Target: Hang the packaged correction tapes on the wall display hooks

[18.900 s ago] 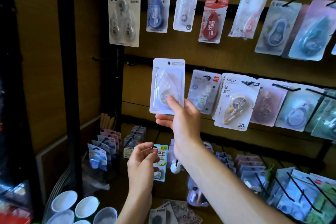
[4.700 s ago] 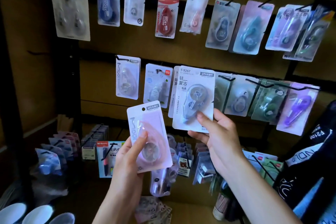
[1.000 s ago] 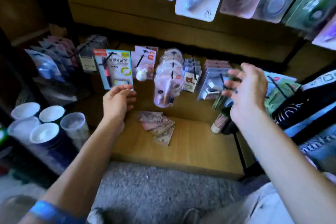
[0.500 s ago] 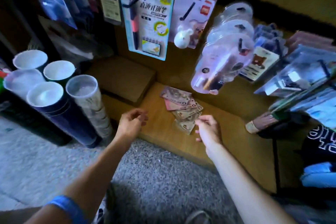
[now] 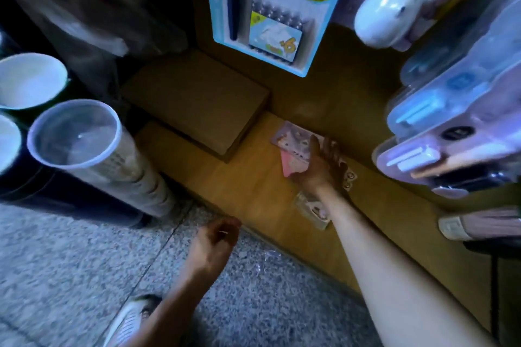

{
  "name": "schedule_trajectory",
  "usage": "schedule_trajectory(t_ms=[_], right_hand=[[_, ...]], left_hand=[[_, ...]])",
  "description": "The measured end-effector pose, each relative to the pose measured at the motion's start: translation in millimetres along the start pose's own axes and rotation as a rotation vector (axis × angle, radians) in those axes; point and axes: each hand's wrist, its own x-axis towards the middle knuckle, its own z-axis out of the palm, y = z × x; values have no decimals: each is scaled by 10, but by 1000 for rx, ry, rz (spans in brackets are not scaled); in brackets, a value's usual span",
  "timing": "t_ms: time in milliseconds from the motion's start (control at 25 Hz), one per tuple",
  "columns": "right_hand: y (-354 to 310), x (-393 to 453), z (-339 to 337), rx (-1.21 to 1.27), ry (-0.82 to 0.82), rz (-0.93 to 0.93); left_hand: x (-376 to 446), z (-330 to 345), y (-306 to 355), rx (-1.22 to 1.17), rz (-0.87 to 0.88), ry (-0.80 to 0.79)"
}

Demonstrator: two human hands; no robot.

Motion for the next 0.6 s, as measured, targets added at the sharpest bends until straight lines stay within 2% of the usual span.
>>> schedule_trajectory(t_ms=[80,200,240,360,440,520,600], right_hand=[[-30,115,93,-80,-81,15],[2,171,73,-69,-188,-42],[13,159,45,-96,-163,-78],[-49,30,46,-278,169,-186],[3,-59,108,-288,294,-222],[85,-106,41,-215,320,-197],[138,-234,-156,-22,362,-138]], left_hand=[[-52,-5,-91,81,45,-6],[-63,0,-221,165,23,5],[-87,34,-230,171,21,-18],[-142,109,-252,168,20,-46],[-98,107,-241,115,-19,-64],[-105,110,-141,53,-55,-68],[-169,116,68,-46,-59,-49]])
